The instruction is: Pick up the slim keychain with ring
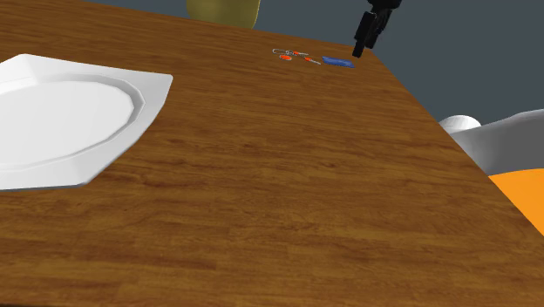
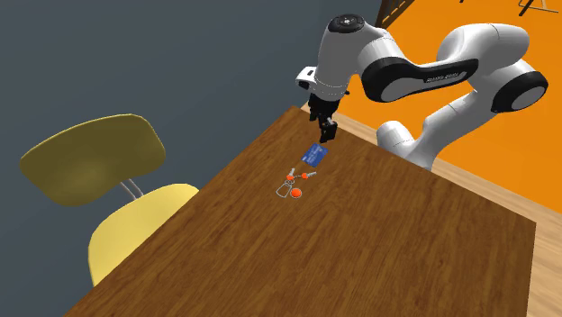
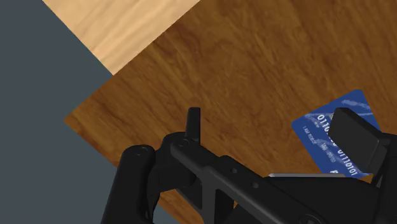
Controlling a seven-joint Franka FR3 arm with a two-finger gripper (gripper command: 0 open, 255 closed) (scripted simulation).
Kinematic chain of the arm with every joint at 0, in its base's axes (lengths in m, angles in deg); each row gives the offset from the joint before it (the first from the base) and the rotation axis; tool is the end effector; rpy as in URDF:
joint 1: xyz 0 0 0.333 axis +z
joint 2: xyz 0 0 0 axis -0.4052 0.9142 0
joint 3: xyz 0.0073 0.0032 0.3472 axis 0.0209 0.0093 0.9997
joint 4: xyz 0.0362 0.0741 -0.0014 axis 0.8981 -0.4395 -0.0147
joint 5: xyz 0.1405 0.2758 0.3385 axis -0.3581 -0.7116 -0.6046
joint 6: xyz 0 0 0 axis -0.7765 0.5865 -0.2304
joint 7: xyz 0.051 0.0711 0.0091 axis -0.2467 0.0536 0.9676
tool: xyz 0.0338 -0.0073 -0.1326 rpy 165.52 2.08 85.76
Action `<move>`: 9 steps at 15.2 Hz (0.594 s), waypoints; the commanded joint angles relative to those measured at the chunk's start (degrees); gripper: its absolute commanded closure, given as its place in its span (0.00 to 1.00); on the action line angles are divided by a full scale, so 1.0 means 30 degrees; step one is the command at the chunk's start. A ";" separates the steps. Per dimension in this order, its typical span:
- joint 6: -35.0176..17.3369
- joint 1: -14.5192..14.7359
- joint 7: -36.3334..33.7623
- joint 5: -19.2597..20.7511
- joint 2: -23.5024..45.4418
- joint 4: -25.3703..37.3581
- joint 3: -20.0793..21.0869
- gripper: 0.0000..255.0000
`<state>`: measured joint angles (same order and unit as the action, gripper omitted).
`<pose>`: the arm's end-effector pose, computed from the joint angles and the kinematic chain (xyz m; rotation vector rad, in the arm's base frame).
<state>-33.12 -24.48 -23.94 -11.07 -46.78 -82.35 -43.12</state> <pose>0.3509 -0.0430 0.5946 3.0541 0.1500 0.0432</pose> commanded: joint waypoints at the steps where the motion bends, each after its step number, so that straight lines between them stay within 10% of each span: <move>1: 0.0000 0.0000 0.0000 0.0000 0.0000 0.0000 0.0000 0.00; 9: -0.0148 0.2084 0.0329 -0.2051 0.3580 0.2964 0.1459 0.00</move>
<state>-33.72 -19.00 -23.12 -16.45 -37.54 -74.97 -39.30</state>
